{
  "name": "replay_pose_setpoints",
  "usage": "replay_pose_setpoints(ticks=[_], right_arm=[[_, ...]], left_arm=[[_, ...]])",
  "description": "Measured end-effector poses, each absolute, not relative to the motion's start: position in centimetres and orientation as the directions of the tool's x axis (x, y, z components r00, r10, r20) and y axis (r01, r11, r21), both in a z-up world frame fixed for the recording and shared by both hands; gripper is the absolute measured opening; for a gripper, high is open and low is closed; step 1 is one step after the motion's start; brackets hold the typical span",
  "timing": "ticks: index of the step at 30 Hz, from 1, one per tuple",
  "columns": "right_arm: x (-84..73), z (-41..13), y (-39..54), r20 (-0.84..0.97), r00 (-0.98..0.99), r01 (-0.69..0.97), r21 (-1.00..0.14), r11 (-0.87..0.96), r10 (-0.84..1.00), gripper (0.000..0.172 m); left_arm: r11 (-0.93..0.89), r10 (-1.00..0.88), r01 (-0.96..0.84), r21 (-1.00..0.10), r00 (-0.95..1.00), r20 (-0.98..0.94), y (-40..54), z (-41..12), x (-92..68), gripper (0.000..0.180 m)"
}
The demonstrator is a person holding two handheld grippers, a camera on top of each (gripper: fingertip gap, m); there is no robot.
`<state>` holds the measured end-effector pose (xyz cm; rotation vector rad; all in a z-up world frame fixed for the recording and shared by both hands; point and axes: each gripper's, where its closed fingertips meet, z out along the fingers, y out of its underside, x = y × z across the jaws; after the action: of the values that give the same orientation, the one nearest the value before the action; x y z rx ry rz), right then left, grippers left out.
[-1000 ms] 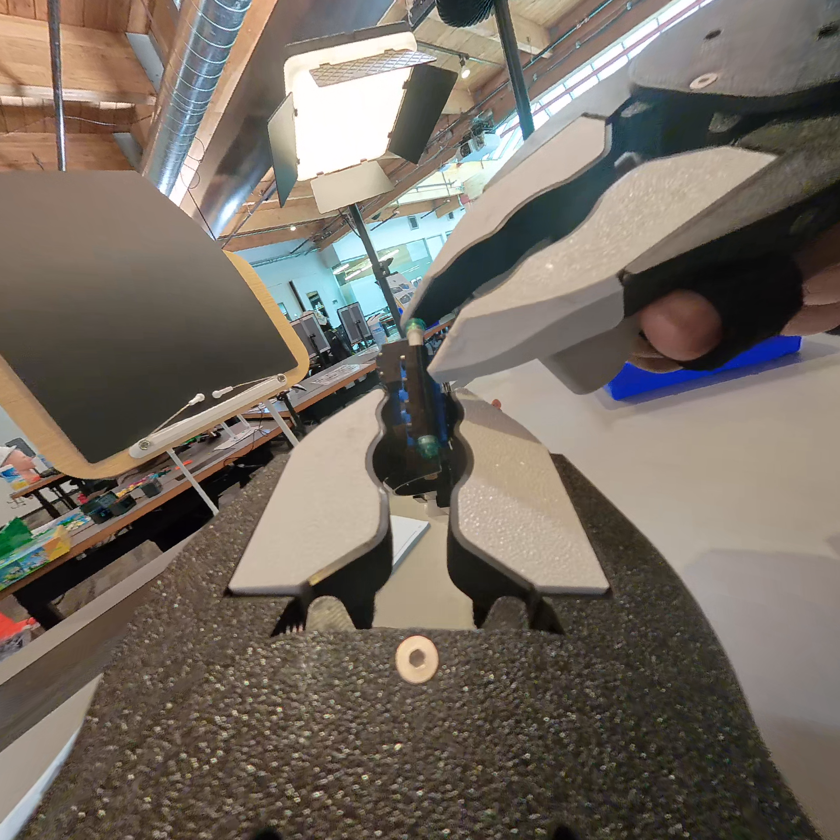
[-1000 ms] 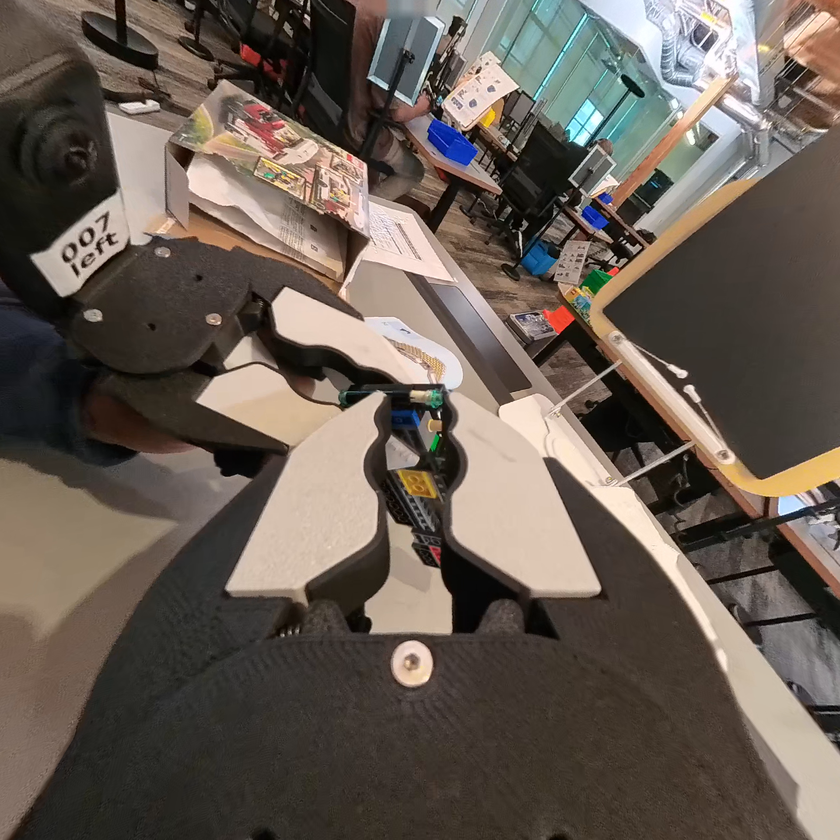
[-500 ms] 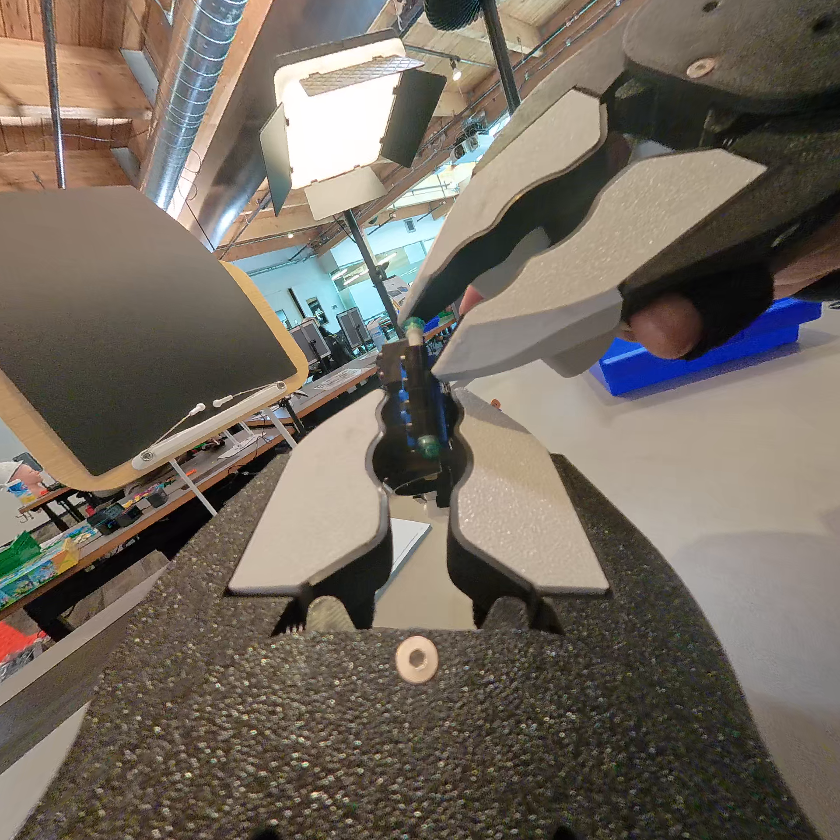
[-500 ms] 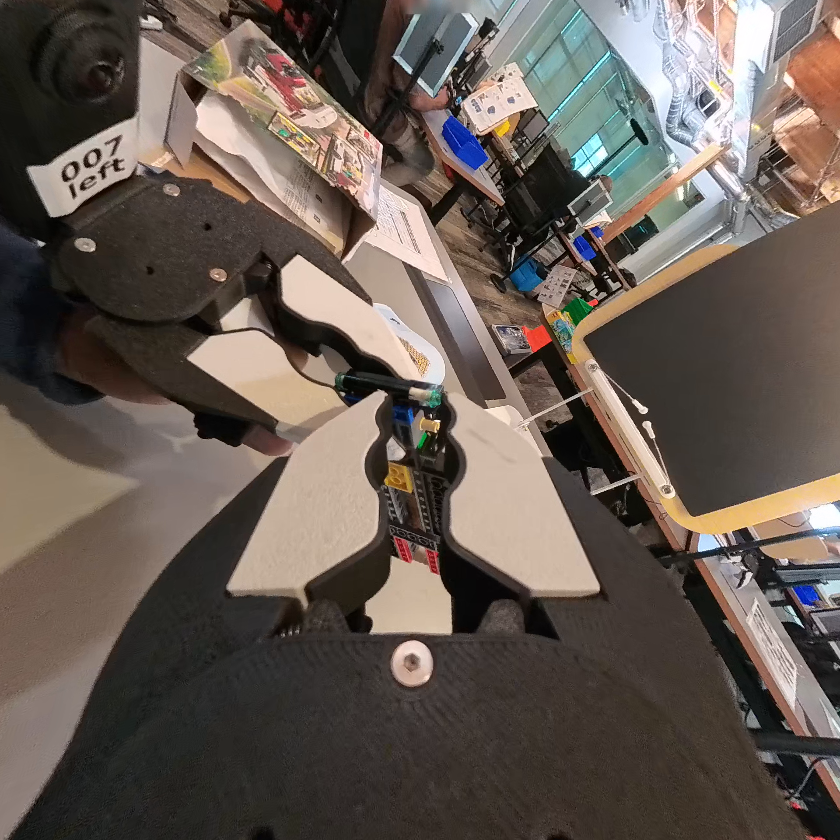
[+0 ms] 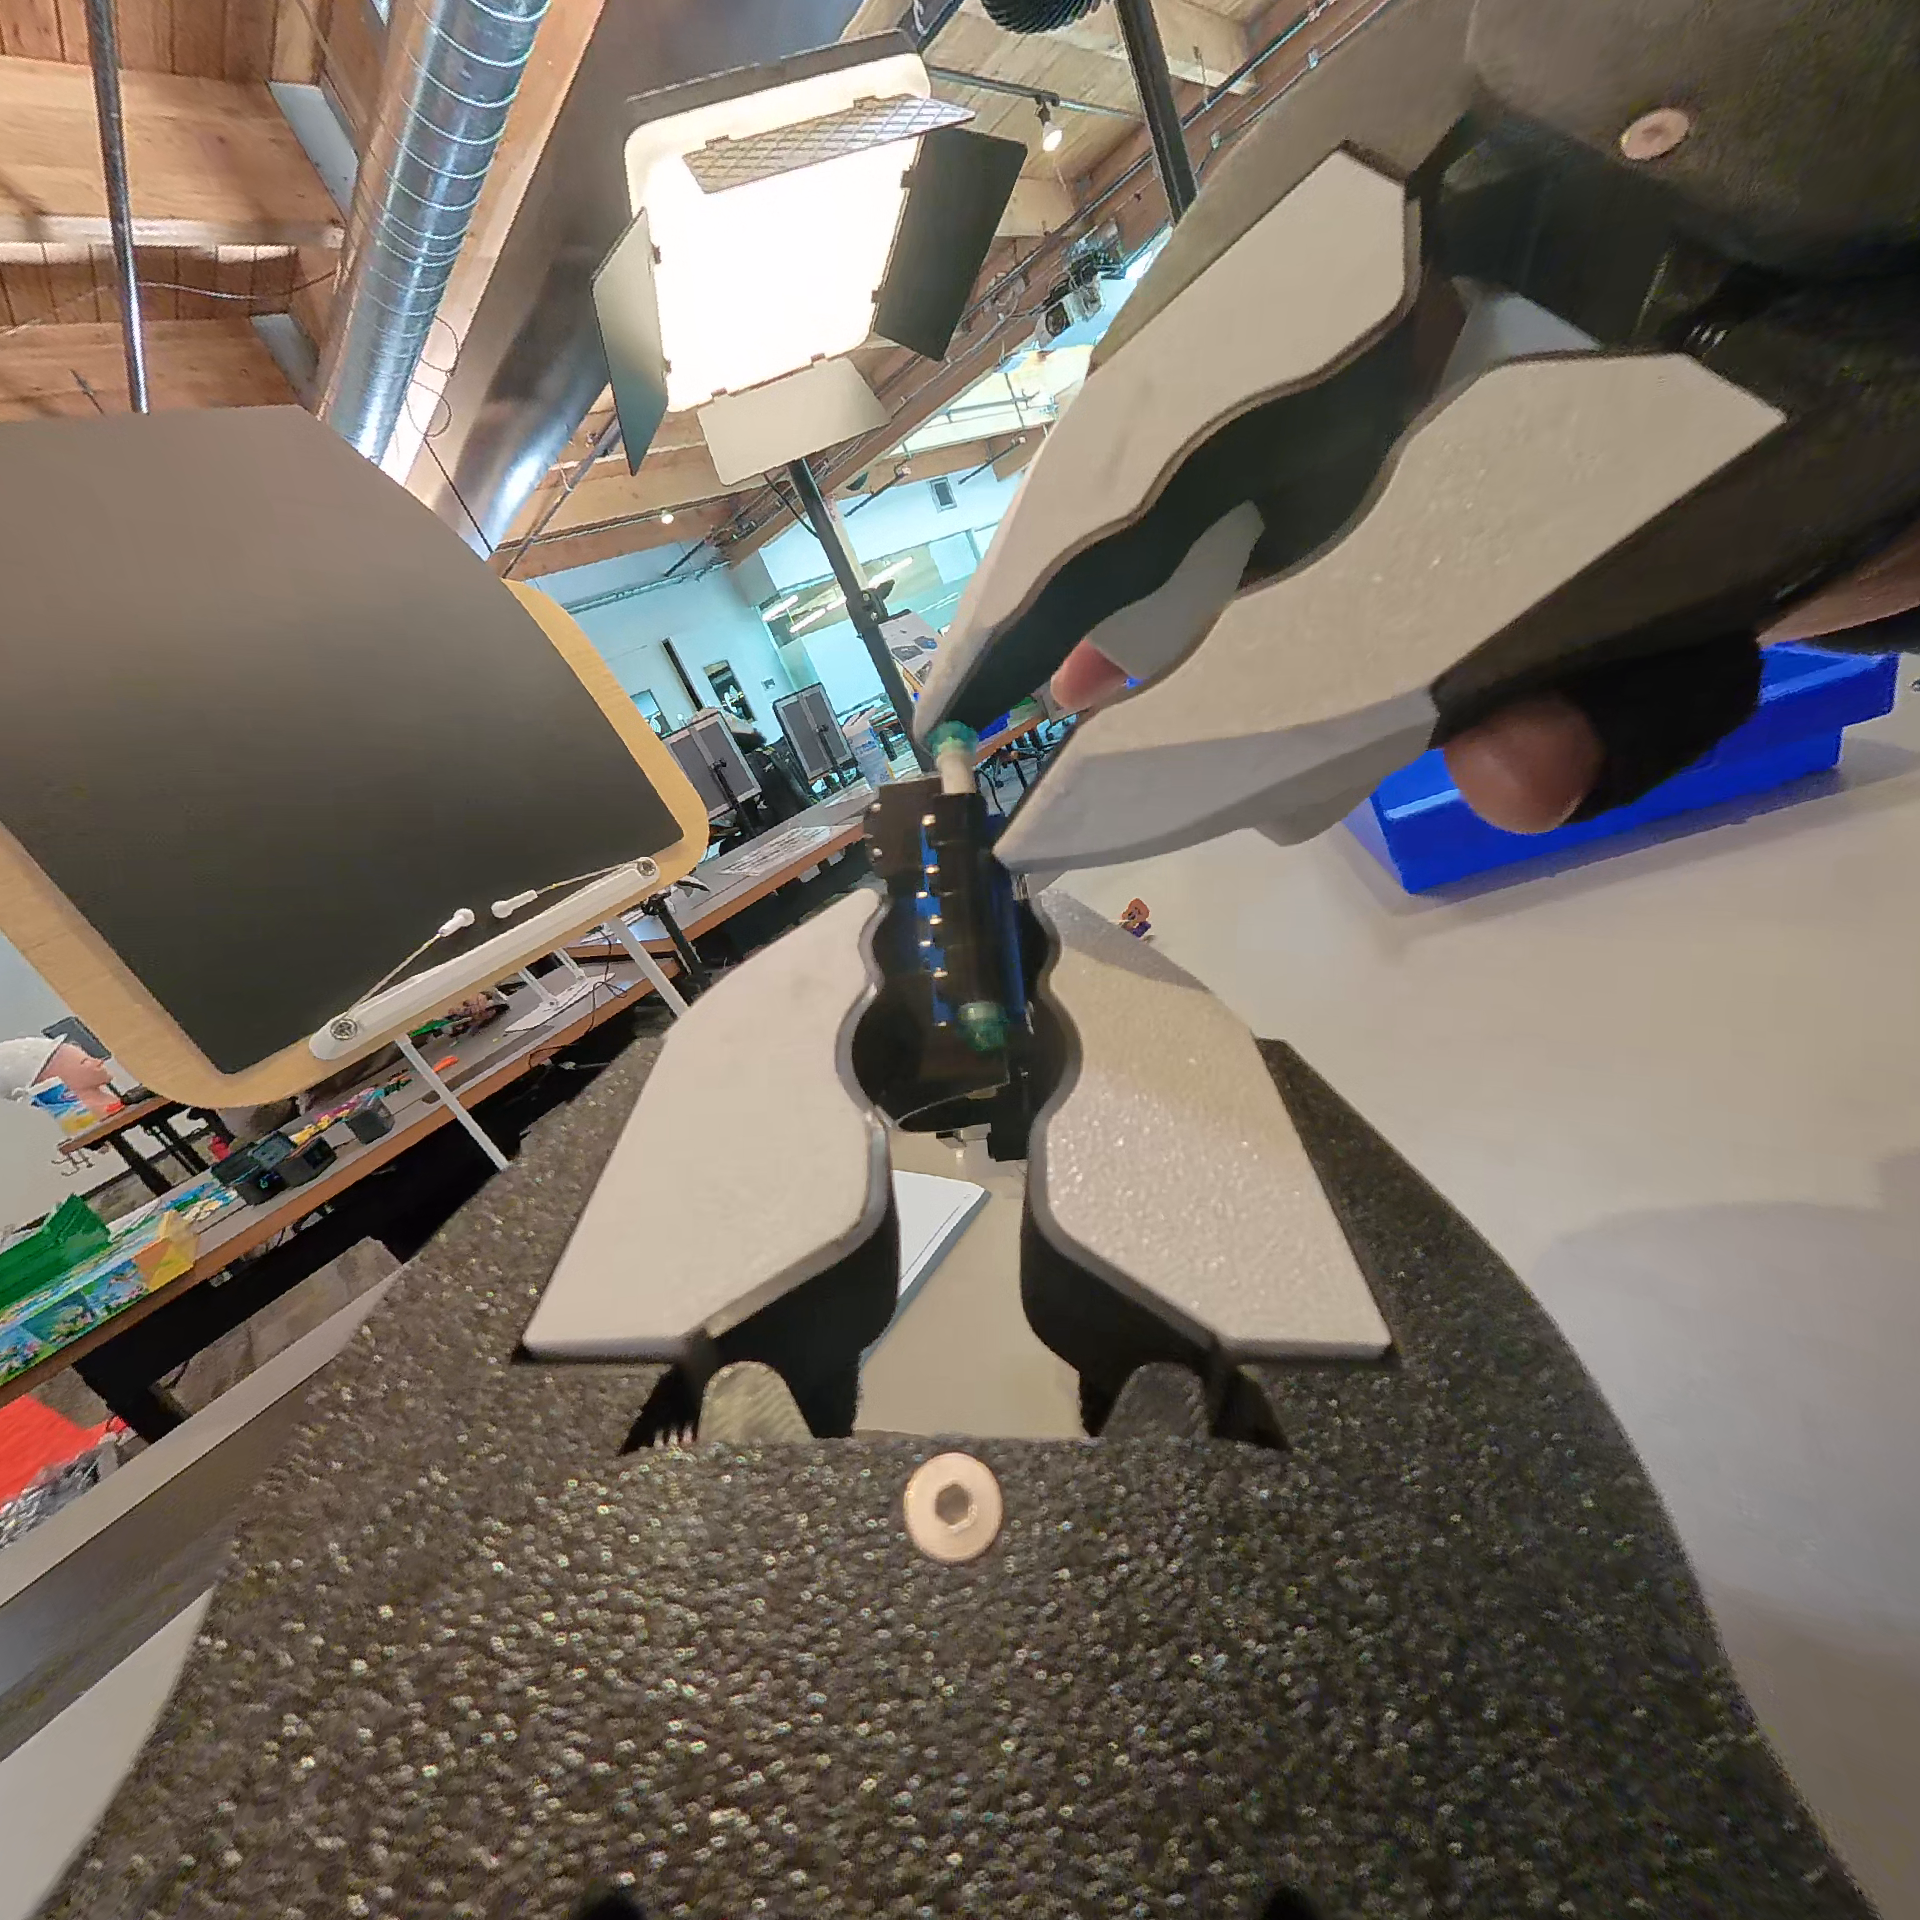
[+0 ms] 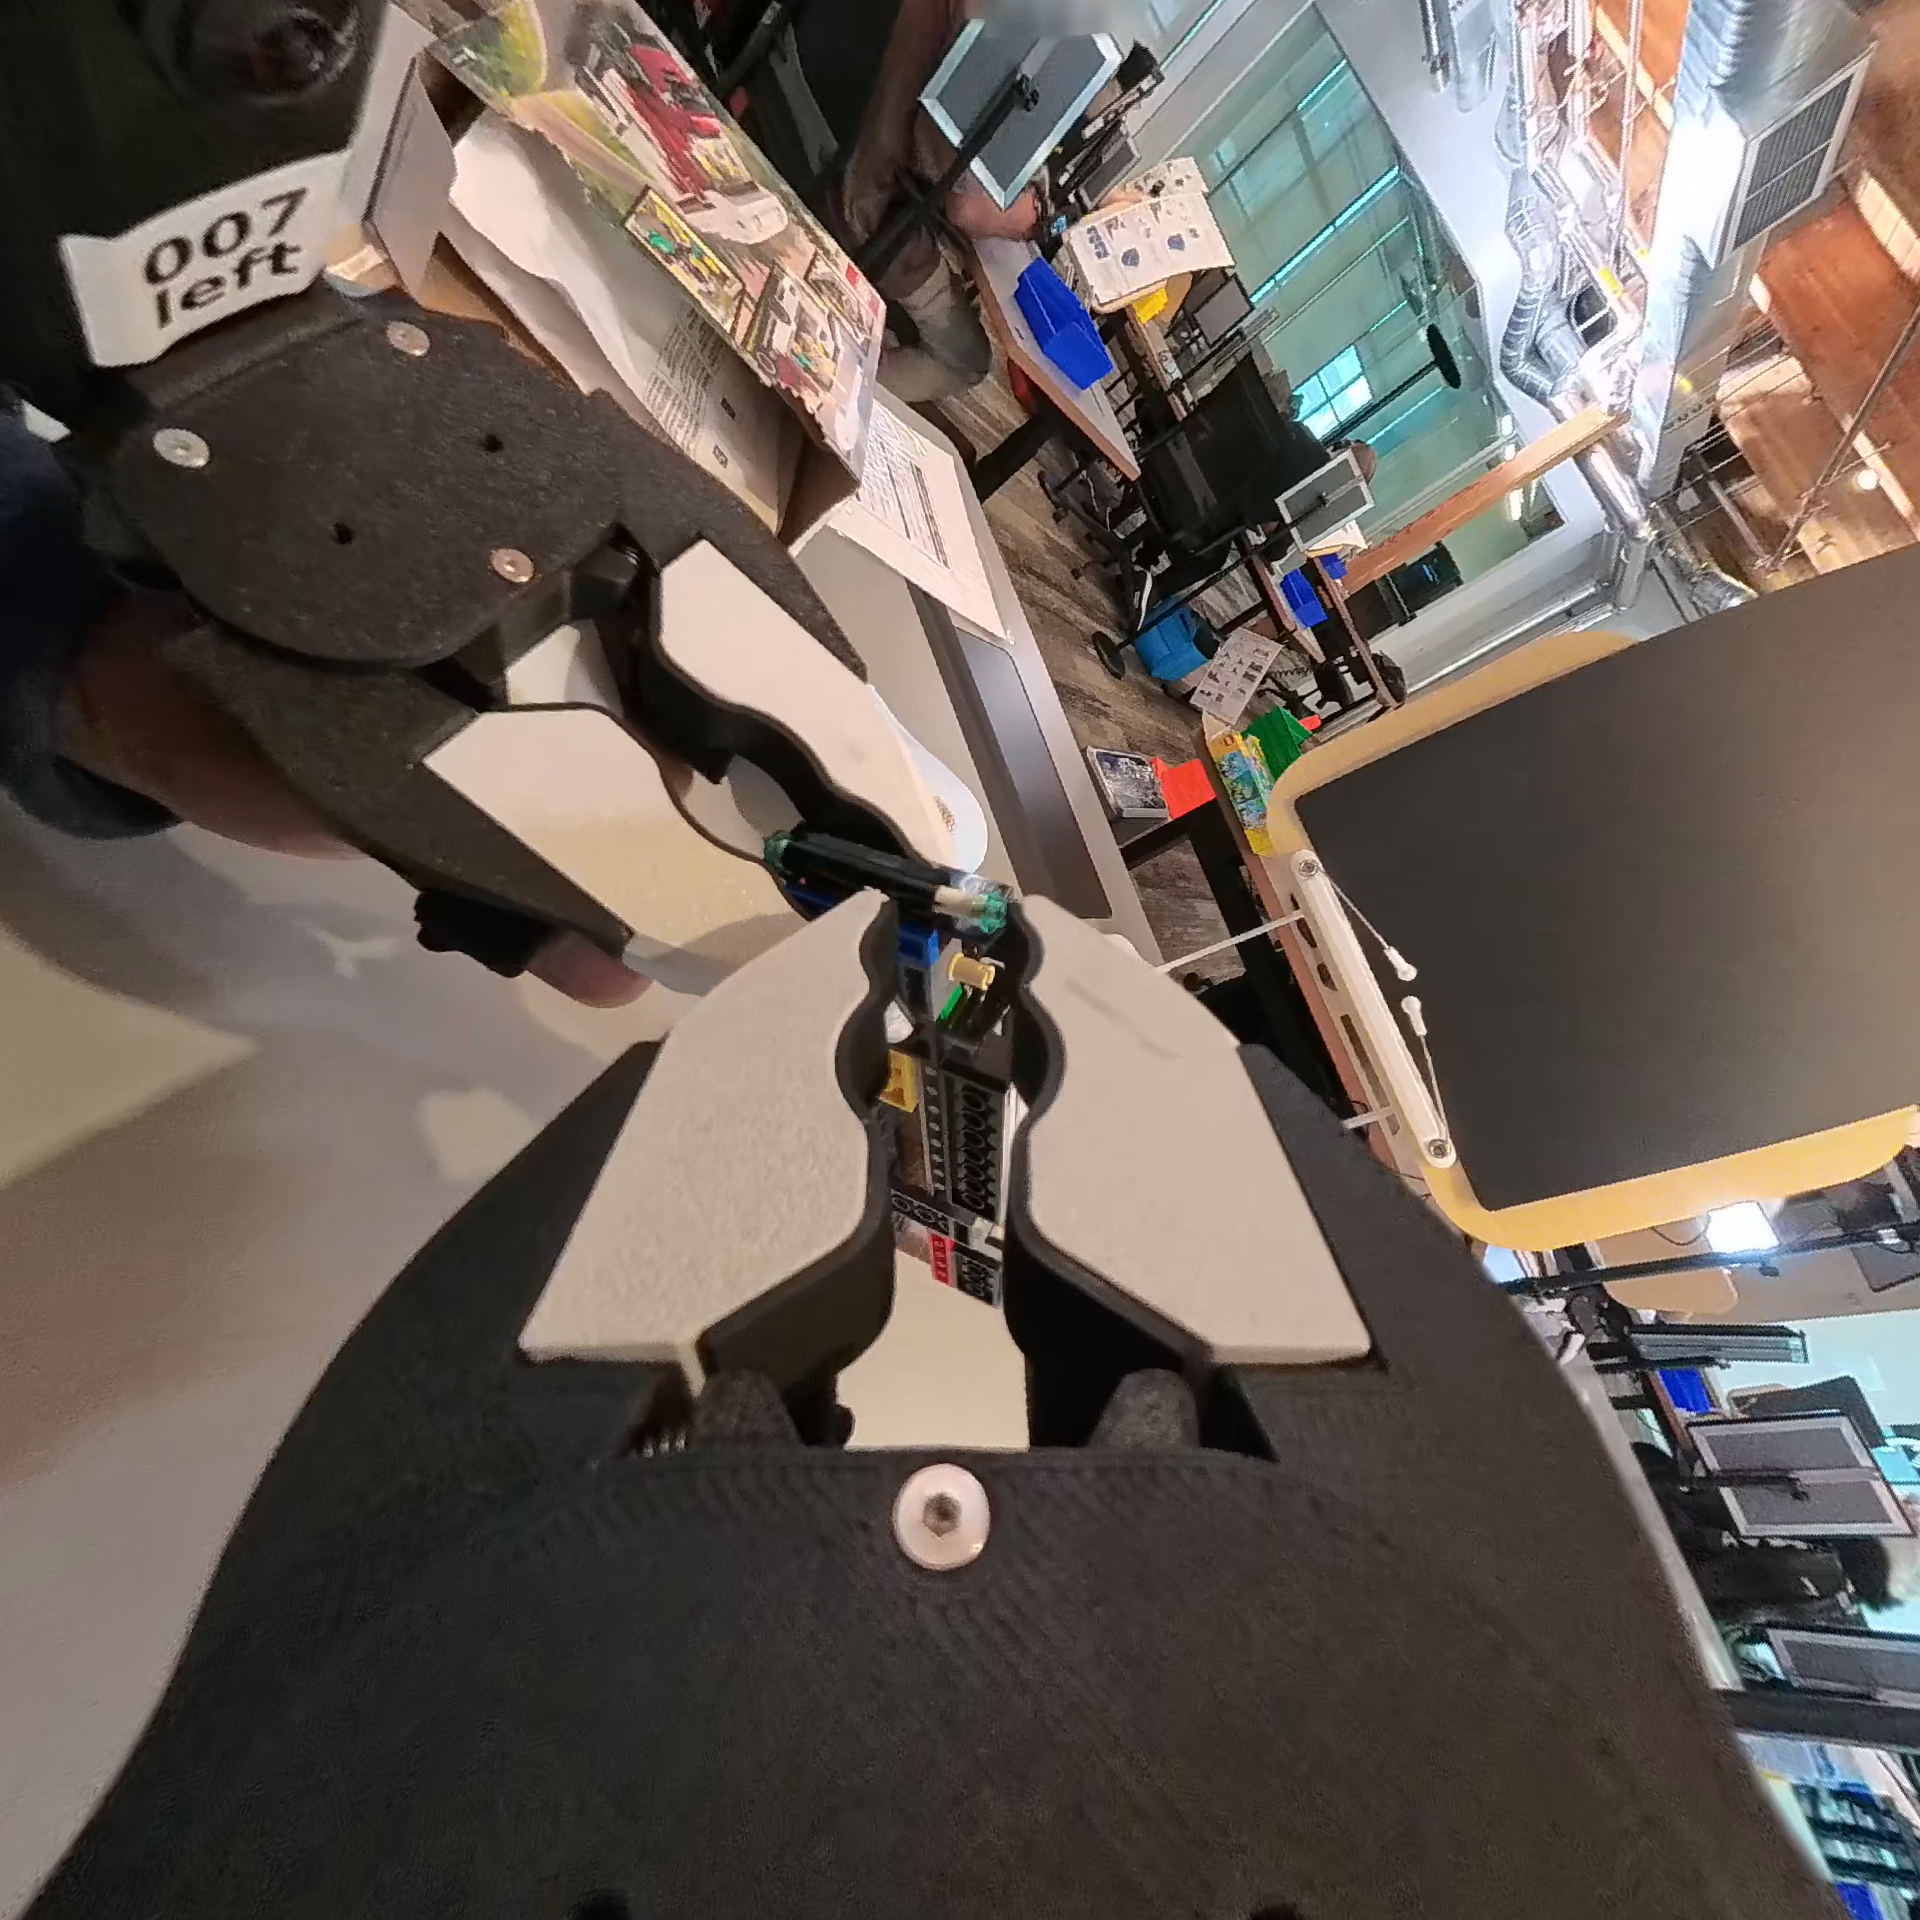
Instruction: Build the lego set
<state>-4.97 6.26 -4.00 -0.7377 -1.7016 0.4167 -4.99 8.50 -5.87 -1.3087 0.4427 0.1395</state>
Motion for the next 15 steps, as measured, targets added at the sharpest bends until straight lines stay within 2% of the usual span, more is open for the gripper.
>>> replay_pose_setpoints(ticks=[15], right_arm=[[-5.20, -4.12, 6.34, 0.754, -0.135, 0.254, -0.600, 0.758, 0.642, 0.017]], left_arm=[[0.249, -0.142, -0.347, -0.904, 0.911, -0.388, 8.58, -6.00, -5.27, 0.022]])
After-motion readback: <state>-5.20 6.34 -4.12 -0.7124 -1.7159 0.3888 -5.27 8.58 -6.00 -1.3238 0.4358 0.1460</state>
